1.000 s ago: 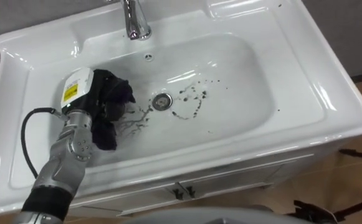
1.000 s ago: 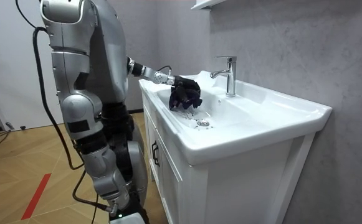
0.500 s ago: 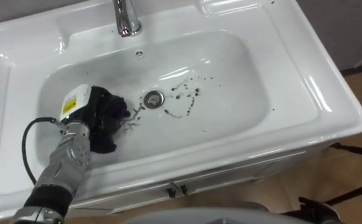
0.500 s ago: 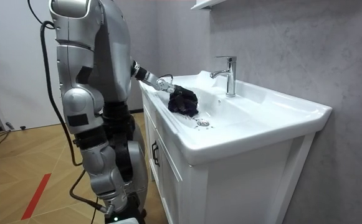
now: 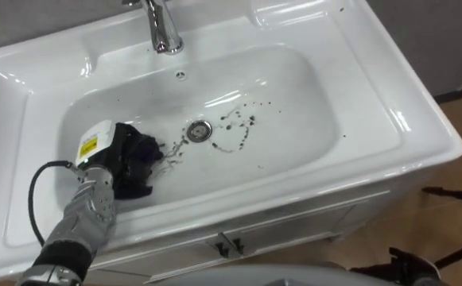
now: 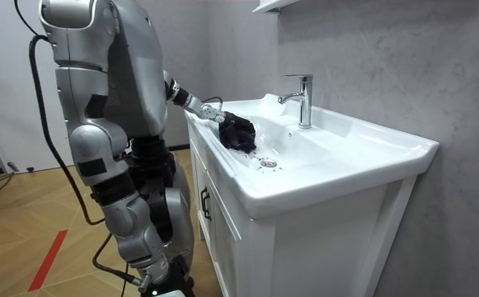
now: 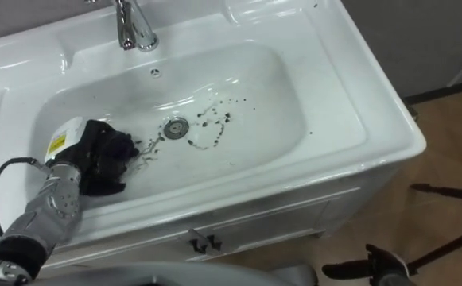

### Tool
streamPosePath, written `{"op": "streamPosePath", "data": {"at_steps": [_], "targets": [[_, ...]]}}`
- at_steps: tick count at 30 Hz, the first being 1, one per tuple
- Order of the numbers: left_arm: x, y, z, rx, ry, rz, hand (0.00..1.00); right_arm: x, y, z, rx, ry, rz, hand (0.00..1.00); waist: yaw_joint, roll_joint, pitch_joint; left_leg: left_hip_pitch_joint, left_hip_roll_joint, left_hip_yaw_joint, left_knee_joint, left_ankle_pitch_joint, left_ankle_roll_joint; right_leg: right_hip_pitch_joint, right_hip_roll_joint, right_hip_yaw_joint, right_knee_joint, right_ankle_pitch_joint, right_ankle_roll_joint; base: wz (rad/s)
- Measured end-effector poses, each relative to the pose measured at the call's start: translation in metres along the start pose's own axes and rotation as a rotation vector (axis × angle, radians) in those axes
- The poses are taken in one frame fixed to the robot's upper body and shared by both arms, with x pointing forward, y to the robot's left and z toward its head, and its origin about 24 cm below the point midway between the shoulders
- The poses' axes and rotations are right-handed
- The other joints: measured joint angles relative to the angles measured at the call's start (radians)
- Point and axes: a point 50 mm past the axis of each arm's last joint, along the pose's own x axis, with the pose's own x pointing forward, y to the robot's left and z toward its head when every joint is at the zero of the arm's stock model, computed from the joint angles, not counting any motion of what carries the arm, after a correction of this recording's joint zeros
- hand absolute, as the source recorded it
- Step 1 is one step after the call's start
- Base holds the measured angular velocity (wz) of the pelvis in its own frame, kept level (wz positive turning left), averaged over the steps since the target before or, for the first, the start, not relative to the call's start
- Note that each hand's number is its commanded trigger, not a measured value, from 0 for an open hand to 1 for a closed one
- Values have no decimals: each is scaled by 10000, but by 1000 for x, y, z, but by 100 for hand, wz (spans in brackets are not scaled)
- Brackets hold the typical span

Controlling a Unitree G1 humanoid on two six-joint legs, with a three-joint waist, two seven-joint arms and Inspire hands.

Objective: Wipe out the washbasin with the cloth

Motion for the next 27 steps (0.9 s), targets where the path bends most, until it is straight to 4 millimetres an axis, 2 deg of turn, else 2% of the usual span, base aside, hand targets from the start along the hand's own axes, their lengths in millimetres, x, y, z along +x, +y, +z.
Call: {"op": "streamPosePath", "data": {"at_steps": [10,12,16,19,27], "targets": [[-6,-12,-4,-499,360,72,100,0,-1,1,-143,93,-45,0,97,37,-39,216,6,162,-192,22,-37,124,-1,36,-29,-1,-22,-2],[-7,-14,-4,-921,552,143,100,0,-1,1,-385,83,-55,0,216,-12,-65,334,3,241,-298,33,-48,139,-2,153,-13,-5,-23,-13],[-7,-14,-4,-1137,682,183,100,0,0,5,-475,-179,-55,0,232,-152,-125,406,2,259,-315,33,-48,197,-4,182,-30,-7,-21,-3],[-7,-16,-3,-1224,672,163,100,0,1,9,-273,-377,-63,0,234,-234,-119,456,0,267,-311,32,-47,251,-9,177,-61,-13,-16,0],[-1,-21,11,-2538,740,-49,100,1,10,16,-224,-624,-107,0,283,-250,-111,366,18,397,-273,33,-49,-28,-35,288,207,-145,-35,-2]]}}
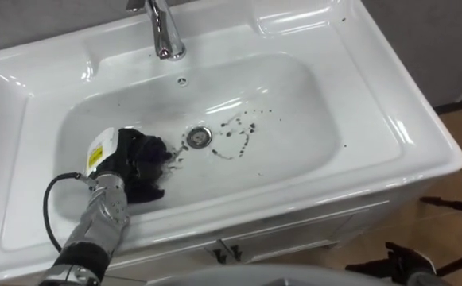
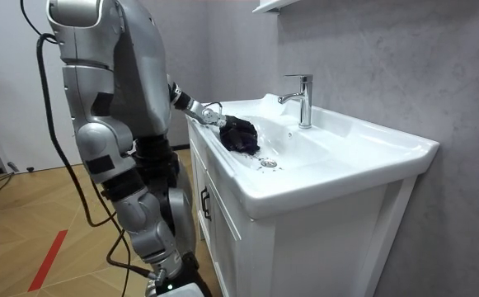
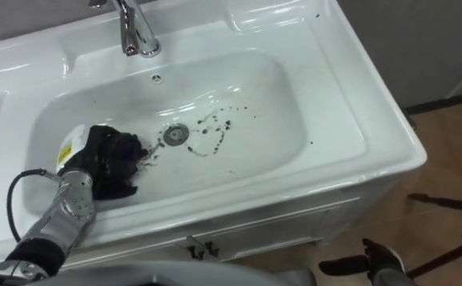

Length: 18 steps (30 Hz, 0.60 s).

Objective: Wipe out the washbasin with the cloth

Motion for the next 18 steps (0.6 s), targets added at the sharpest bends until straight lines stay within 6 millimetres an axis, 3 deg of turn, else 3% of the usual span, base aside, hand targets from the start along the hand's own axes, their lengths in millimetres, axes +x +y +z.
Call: {"op": "streamPosePath", "data": {"at_steps": [4,6,9,14,18], "targets": [[6,-2,13,-509,-166,-22,100,2,4,9,-286,-201,-114,0,0,-76,34,-258,-15,99,-15,57,23,-426,-59,45,317,-50,5,-5],[11,-4,30,-974,-464,-155,100,3,12,19,-222,-427,54,0,-38,-179,109,-509,-17,117,48,85,41,-731,-73,72,472,-65,8,0],[17,-9,51,-1266,-890,-324,100,5,24,28,-317,-562,326,0,-197,-242,154,-834,-39,97,172,118,91,-987,-120,-3,512,-64,13,8],[26,-12,93,-1896,-1776,-728,100,7,37,51,-644,-1020,645,0,-792,-124,237,-1865,-53,135,636,151,152,-1958,-197,8,1054,-126,68,11],[28,-11,120,-2602,-2432,-833,100,7,40,65,-865,-1332,737,0,-870,3,401,-2230,-12,414,729,185,204,-2616,-214,268,1493,-136,51,-18]]}}
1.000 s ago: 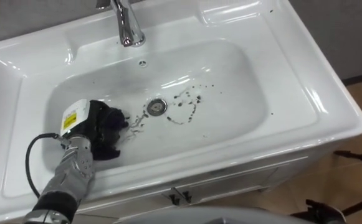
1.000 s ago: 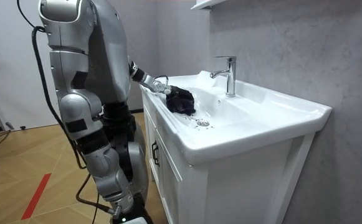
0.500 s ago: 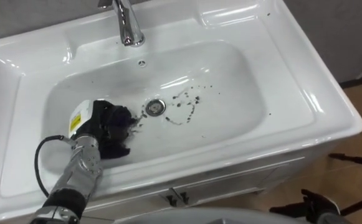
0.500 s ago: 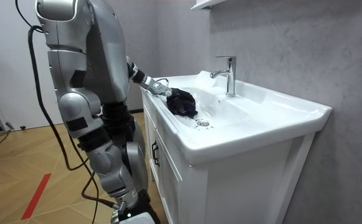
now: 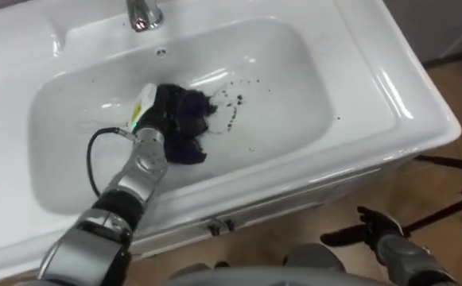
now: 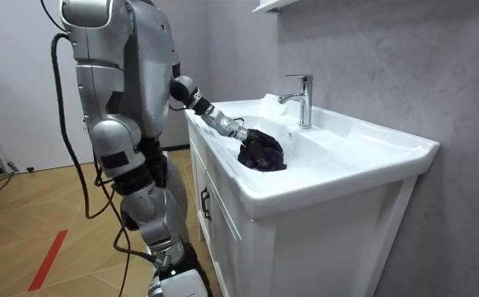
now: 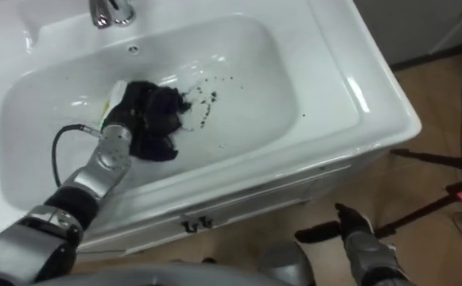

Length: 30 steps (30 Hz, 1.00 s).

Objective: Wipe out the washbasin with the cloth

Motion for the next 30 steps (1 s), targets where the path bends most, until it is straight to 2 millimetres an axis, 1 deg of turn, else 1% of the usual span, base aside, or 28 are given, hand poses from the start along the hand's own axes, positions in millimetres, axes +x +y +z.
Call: {"op": "streamPosePath", "data": {"at_steps": [2,3,4,5,6,7,9,10,12,14,15,18,20,21,23,25,27,28,30], "targets": [[3,-5,12,-524,-311,-75,100,2,3,7,-43,-62,112,0,-207,31,25,-291,5,113,29,49,49,-397,-17,88,192,-31,-18,-9],[5,-4,19,-705,-545,-49,100,2,4,11,-62,-136,129,0,-244,13,37,-480,8,206,120,55,59,-675,-31,183,380,-75,-16,-10],[6,-4,22,-887,-600,-27,100,2,4,13,-5,-169,113,0,-265,9,48,-574,9,229,166,59,67,-798,-50,187,453,-84,-20,-11],[9,-3,25,-1179,-641,10,100,3,4,14,187,-203,90,0,-290,-18,107,-710,5,282,244,68,81,-1005,-85,215,633,-99,-23,-7],[12,0,29,-1301,-731,75,100,3,4,14,442,-190,56,0,-300,-44,137,-829,5,374,333,69,89,-1172,-108,274,774,-144,-17,-7],[12,1,30,-1332,-734,104,100,3,4,14,570,-169,32,0,-303,-43,142,-866,20,484,344,80,107,-1237,-115,305,815,-147,-13,-10],[15,6,33,-1605,-805,341,100,3,3,14,1248,-143,-64,0,-306,-52,149,-1089,54,841,520,71,132,-1613,-134,536,1106,-203,31,-16],[15,7,34,-1604,-838,382,100,3,3,13,1356,-125,-106,0,-310,-49,148,-1161,60,885,558,68,143,-1708,-140,562,1157,-207,38,-12],[18,11,40,-1582,-996,587,100,2,2,11,1745,15,-189,0,-316,-54,147,-1457,133,1110,739,27,244,-2072,-147,636,1390,-220,60,-6],[19,14,43,-1579,-1054,795,100,2,2,10,1993,69,-214,0,-345,-44,146,-1645,184,1197,831,7,277,-2301,-124,701,1486,-181,78,-8],[20,16,46,-1602,-1123,982,100,2,2,11,2108,60,-217,0,-442,-45,149,-1778,216,1208,836,28,318,-2484,-140,739,1585,-156,83,-5],[21,20,52,-1740,-1315,1409,100,2,0,13,2370,1,-353,0,-525,-8,157,-2006,237,1341,853,56,365,-2842,-144,889,1719,-89,91,-13],[23,23,57,-2200,-1371,1704,100,3,-1,14,2550,-17,-477,0,-566,-19,162,-2184,252,1586,977,60,408,-3197,-143,1109,1977,-82,99,-20],[23,24,58,-2348,-1373,1767,100,3,-1,14,2615,-33,-505,0,-588,-8,167,-2219,264,1625,1021,50,421,-3260,-136,1158,2027,-83,100,-23],[23,27,59,-2801,-1383,2075,100,3,0,15,2857,-76,-526,0,-726,-1,171,-2346,304,1770,1119,39,437,-3473,-105,1276,2152,-74,101,-16],[25,31,63,-2925,-1492,2343,100,2,1,15,2918,-117,-509,0,-865,-10,175,-2541,342,1798,1251,19,461,-3667,-93,1299,2260,-61,97,-3],[27,36,75,-2964,-1811,2646,100,2,0,16,2828,-182,-623,0,-996,-8,196,-2848,361,1816,1477,-22,524,-3975,-98,1345,2466,-58,120,0],[28,37,77,-2962,-1867,2724,100,2,0,17,2824,-212,-638,0,-1037,-9,196,-2922,375,1826,1520,-35,543,-4047,-98,1354,2497,-54,128,-5],[29,40,87,-2836,-2151,3024,100,1,-2,13,3120,-286,-693,0,-1088,-8,197,-3151,434,1880,1609,-113,549,-4273,-90,1373,2535,-15,189,-8]]}}
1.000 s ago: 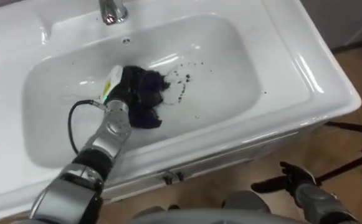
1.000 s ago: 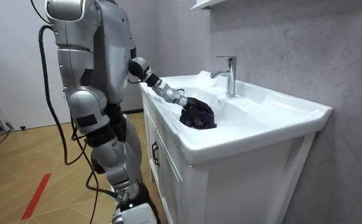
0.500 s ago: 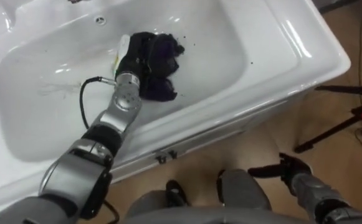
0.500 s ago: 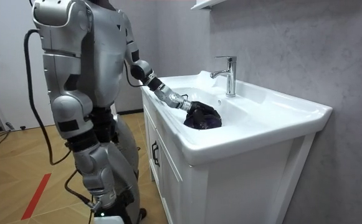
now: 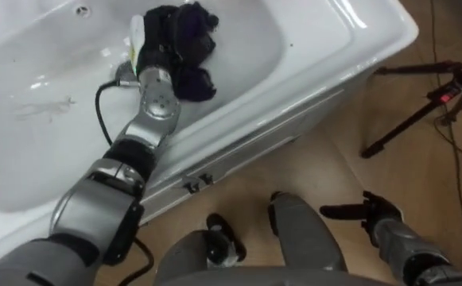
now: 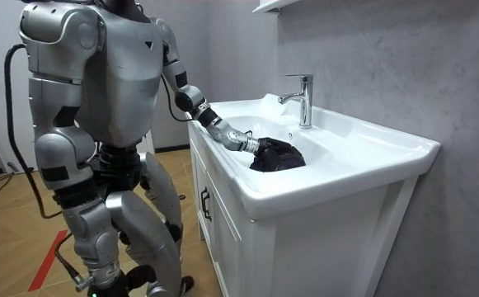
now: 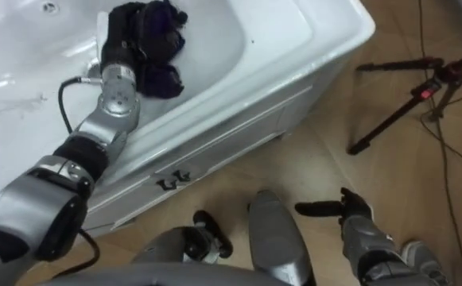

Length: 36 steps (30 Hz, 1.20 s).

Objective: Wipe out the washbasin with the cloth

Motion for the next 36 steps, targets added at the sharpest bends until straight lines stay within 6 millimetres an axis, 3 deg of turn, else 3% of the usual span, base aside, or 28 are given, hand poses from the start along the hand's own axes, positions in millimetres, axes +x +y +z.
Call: {"op": "streamPosePath", "data": {"at_steps": [6,11,14,19,22,24,26,27,36], "targets": [[8,-2,22,188,-653,342,100,-1,-10,-3,-158,-34,-564,0,4,-7,-1,-532,160,134,580,-255,136,-561,-4,91,341,30,67,-9],[17,3,39,539,-1169,799,100,-2,-3,3,-607,-401,-398,0,-78,-16,5,-1038,291,234,1067,-373,229,-1088,40,215,674,54,128,-8],[20,7,41,808,-1206,1182,100,-3,-1,7,-733,-609,-220,0,-274,-22,7,-1150,313,262,1203,-411,280,-1193,42,264,761,78,171,-3],[24,8,48,1467,-1532,1452,100,-5,-5,6,-1209,-719,-61,0,-280,-35,20,-1334,445,443,1339,-435,318,-1412,52,302,807,112,164,-3],[27,19,50,2744,-2412,1729,100,-6,-9,4,-1302,-687,-57,0,-284,-37,51,-1518,489,518,1365,-420,297,-1628,90,360,828,214,189,-7],[29,28,53,3650,-3184,1957,100,-6,-10,4,-1294,-644,-39,0,-291,-14,136,-1753,609,515,1563,-442,304,-1816,171,343,887,239,179,-2],[31,35,55,4152,-3580,2092,100,-6,-11,6,-1316,-699,56,0,-347,-10,165,-1907,626,501,1726,-490,316,-1980,158,346,1073,198,169,3],[31,39,54,4543,-3814,2204,100,-6,-13,7,-1309,-716,140,0,-417,-23,251,-1932,627,492,1820,-526,328,-2008,143,348,1198,137,176,6],[31,79,29,5959,-3737,2614,100,-8,-22,1,-1005,-537,526,0,-531,150,331,-2021,796,512,2037,-581,251,-2128,316,435,1335,149,78,-6]]}}
